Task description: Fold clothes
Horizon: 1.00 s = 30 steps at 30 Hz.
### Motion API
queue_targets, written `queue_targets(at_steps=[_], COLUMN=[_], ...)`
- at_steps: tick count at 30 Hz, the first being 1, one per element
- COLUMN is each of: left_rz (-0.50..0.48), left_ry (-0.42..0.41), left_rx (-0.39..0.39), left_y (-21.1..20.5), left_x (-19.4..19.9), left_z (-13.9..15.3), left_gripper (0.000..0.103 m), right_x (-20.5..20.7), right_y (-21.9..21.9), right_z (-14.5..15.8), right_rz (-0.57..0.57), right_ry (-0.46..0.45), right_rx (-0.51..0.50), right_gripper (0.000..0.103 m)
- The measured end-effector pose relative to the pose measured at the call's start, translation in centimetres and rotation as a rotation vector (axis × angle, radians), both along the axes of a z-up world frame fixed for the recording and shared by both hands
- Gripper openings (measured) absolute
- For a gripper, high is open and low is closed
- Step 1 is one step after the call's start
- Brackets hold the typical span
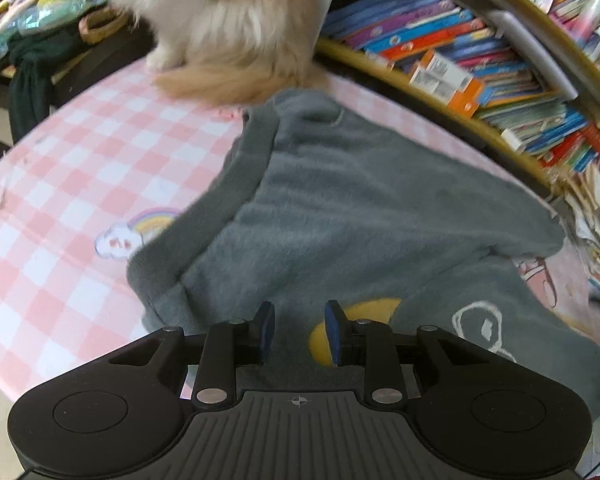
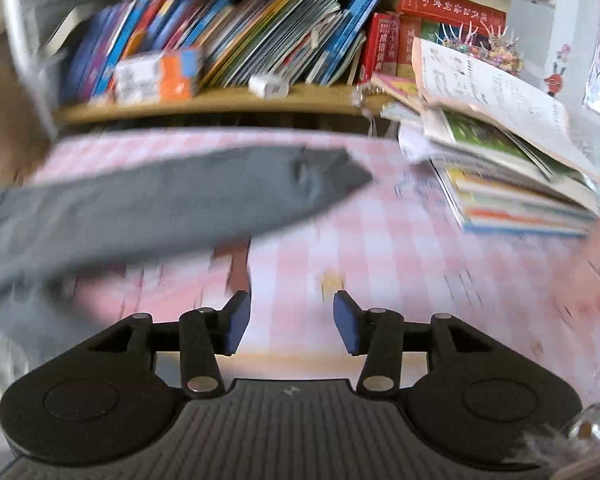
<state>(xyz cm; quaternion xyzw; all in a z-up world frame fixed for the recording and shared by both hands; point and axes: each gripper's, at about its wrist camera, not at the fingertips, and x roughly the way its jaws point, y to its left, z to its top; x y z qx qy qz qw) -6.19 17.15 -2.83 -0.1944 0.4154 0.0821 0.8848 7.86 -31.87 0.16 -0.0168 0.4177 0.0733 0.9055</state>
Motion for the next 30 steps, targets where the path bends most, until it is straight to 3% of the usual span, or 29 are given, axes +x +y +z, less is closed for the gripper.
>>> queue_targets(at_steps=[5,10,14,17,21,26,30], left_rz=[0.038,0.039,-0.001,-0.010,0.041,0.111,0.118], left_ry=[-0.011,0.044,0.038,-0.025,-0.108,-0.133,-0.061], left_rx=[-0.014,-0.063,-0.080,-0.075,-0.085,-0.125,-0.040], left_y=[2.2,3.3,3.1,3.8,6.6,10.1,10.8], left_x=[0.1,0.3,0.4,0.1,1.5,6.4,10.8], left_z=[0.0,-1.6,-2.1,-0.8,1.1,1.0,0.1], left_gripper=[0.028,0.028,0.028,0.028,0.028,0.028,0.027], right_x=[-4.3,-8.6,-8.4,-9.5,-11.0,-12.0,-12.6], right_y=[-1.2,-2.3,-2.5,-0.2,2.9,5.9,7.8], right_z=[-1.5,-3.0,-3.4,-2.7,-2.4,-2.9,-3.5], right_rz=[-0.053,-0.106,-0.148,-0.093,-0.004,0.069,0.121], right_ry=[0.064,0.129,0.135,0.068,0.039,0.066,0.096], right_rx=[-0.036,-0.071,-0.099,-0.149,-0.126,-0.140,-0.180], right_gripper=[0.041,0.037,0.034,0.043,0.045,0.045,0.047])
